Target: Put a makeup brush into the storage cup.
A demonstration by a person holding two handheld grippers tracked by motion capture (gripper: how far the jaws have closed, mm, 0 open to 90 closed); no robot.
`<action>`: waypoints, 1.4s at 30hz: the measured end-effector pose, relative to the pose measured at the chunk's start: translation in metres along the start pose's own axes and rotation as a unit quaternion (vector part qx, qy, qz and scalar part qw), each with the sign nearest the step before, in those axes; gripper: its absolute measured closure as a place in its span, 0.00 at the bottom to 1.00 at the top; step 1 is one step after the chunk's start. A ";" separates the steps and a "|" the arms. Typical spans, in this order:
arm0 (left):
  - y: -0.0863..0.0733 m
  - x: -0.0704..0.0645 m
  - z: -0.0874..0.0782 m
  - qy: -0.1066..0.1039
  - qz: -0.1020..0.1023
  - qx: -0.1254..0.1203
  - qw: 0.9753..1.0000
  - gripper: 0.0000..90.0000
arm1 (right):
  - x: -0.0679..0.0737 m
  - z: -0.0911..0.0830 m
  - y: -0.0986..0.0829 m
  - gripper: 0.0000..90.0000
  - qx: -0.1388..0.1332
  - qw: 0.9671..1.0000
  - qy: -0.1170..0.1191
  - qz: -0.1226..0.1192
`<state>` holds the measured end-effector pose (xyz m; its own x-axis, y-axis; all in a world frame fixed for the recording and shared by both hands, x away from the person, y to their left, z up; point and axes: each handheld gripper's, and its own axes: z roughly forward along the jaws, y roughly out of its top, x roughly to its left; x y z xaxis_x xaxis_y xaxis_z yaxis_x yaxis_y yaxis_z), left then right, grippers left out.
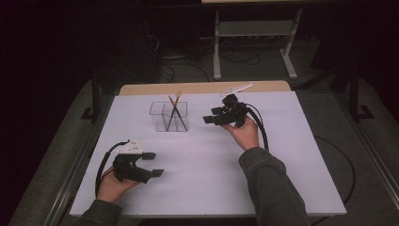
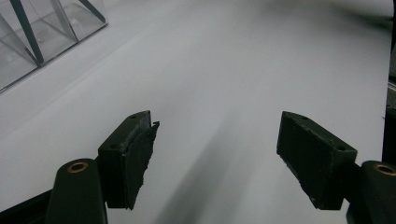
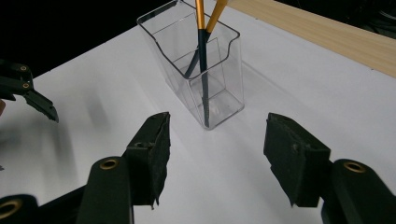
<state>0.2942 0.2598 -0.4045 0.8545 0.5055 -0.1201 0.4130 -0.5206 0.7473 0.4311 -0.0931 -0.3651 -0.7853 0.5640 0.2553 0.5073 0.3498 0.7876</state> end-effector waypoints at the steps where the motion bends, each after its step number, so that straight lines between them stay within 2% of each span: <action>1: 0.000 0.000 0.000 0.000 0.000 0.000 1.000 0.29 | 0.000 -0.001 -0.001 0.44 0.000 1.000 0.000 0.001; 5: 0.000 0.000 0.000 0.001 0.000 -0.002 1.000 0.29 | -0.001 -0.003 -0.003 0.43 0.002 1.000 -0.001 -0.007; 14: 0.000 0.000 0.001 0.000 -0.005 -0.002 1.000 0.29 | -0.001 -0.011 -0.008 0.42 -0.001 1.000 0.000 0.003; 33: 0.000 0.000 0.000 0.004 -0.007 -0.009 1.000 0.28 | 0.000 -0.025 -0.022 0.35 -0.006 1.000 -0.012 0.005; 37: 0.000 0.000 0.000 0.004 -0.007 -0.009 1.000 0.28 | -0.001 -0.028 -0.026 0.34 -0.005 1.000 -0.012 0.012; 42: 0.001 -0.001 0.000 0.008 -0.005 -0.010 1.000 0.28 | 0.000 -0.031 -0.031 0.34 -0.006 1.000 -0.019 0.005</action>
<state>0.2939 0.2586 -0.4038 0.8451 0.5214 -0.1178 0.4154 -0.5019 0.7586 0.4045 -0.1266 -0.3720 -0.7660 0.5959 0.2413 0.5103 0.3354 0.7919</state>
